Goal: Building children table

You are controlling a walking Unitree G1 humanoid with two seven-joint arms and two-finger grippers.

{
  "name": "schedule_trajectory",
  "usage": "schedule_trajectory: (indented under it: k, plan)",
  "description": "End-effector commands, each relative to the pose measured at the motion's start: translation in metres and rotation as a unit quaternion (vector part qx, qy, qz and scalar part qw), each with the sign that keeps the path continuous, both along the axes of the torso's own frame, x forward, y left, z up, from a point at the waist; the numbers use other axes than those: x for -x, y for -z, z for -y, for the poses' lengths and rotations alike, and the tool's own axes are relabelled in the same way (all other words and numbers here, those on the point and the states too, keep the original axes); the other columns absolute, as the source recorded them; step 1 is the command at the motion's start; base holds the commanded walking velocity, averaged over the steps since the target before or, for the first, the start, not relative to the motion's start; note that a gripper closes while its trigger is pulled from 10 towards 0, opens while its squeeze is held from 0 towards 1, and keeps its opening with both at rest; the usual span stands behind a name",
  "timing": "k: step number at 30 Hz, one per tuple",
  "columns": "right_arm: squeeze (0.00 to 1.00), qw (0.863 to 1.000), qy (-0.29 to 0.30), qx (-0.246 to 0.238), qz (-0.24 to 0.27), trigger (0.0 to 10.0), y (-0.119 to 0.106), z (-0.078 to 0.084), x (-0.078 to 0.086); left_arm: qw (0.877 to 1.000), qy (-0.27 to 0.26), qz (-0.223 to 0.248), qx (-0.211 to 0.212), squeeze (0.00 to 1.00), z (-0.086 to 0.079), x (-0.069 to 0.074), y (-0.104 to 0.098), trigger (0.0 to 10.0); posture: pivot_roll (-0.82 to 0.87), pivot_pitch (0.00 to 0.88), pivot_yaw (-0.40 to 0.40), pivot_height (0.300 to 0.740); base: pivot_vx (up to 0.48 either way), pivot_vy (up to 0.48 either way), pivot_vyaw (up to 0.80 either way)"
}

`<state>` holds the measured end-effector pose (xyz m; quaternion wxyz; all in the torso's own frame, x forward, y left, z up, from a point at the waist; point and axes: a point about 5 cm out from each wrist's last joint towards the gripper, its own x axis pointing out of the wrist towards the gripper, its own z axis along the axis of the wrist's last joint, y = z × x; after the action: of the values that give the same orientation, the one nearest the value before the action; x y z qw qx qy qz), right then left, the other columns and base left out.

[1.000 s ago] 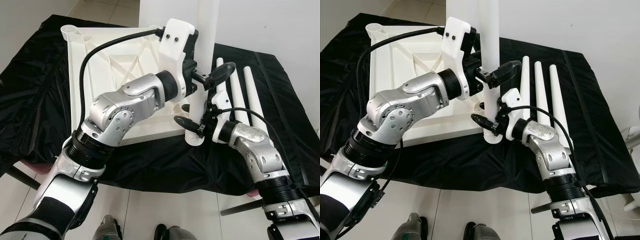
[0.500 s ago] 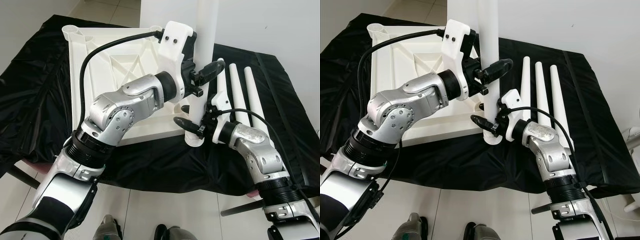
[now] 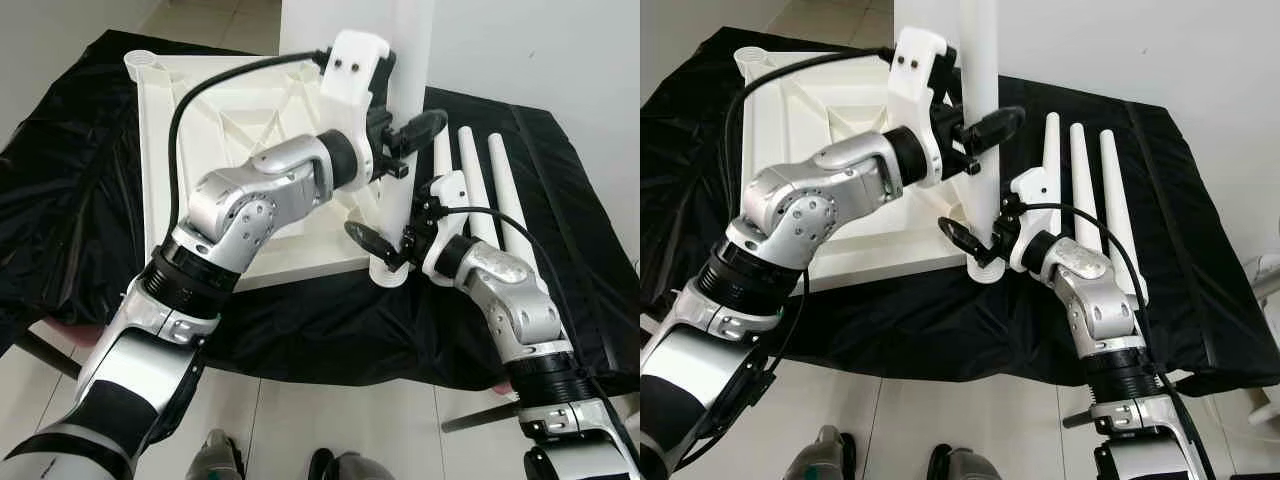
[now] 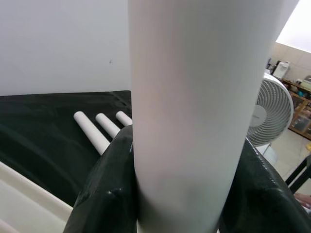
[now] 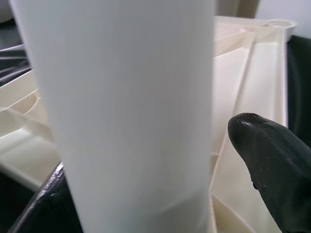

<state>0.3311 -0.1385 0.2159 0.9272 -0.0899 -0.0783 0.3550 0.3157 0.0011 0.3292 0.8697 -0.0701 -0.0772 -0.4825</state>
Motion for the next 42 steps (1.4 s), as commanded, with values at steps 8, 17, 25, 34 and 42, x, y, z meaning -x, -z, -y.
schedule_trajectory:
  k: [8, 17, 25, 34, 42]
  plan:
    - [0.0, 0.995, 0.097, -0.024, 0.028, 10.0, -0.009, -0.012, -0.007, 0.995, -0.073, 0.072, -0.013, 0.0, -0.004, -0.007, -0.024, 10.0, 0.11, 0.146, -0.088, 0.74, 0.0, 0.0, 0.0]
    - [0.0, 0.98, 0.184, -0.061, 0.04, 10.0, -0.016, -0.027, -0.019, 0.985, -0.146, 0.096, 0.012, 0.0, -0.005, -0.012, -0.035, 10.0, 0.11, 0.152, -0.08, 0.74, 0.0, 0.0, 0.0]
    - [0.0, 0.965, 0.247, -0.074, 0.055, 10.0, -0.019, -0.05, -0.026, 0.98, -0.176, 0.095, 0.018, 0.0, -0.003, -0.016, -0.04, 10.0, 0.12, 0.154, -0.076, 0.74, 0.0, 0.0, 0.0]
    - [0.0, 0.951, 0.297, -0.067, 0.048, 10.0, -0.016, -0.07, -0.036, 0.981, -0.165, 0.102, 0.03, 0.0, 0.013, -0.006, -0.045, 10.0, 0.12, 0.15, -0.08, 0.74, 0.0, 0.0, 0.0]
    - [0.0, 0.95, 0.299, -0.047, 0.076, 10.0, -0.021, -0.08, -0.038, 0.982, -0.154, 0.108, 0.025, 0.0, 0.022, -0.002, -0.045, 10.0, 0.13, 0.148, -0.087, 0.74, 0.0, 0.0, 0.0]
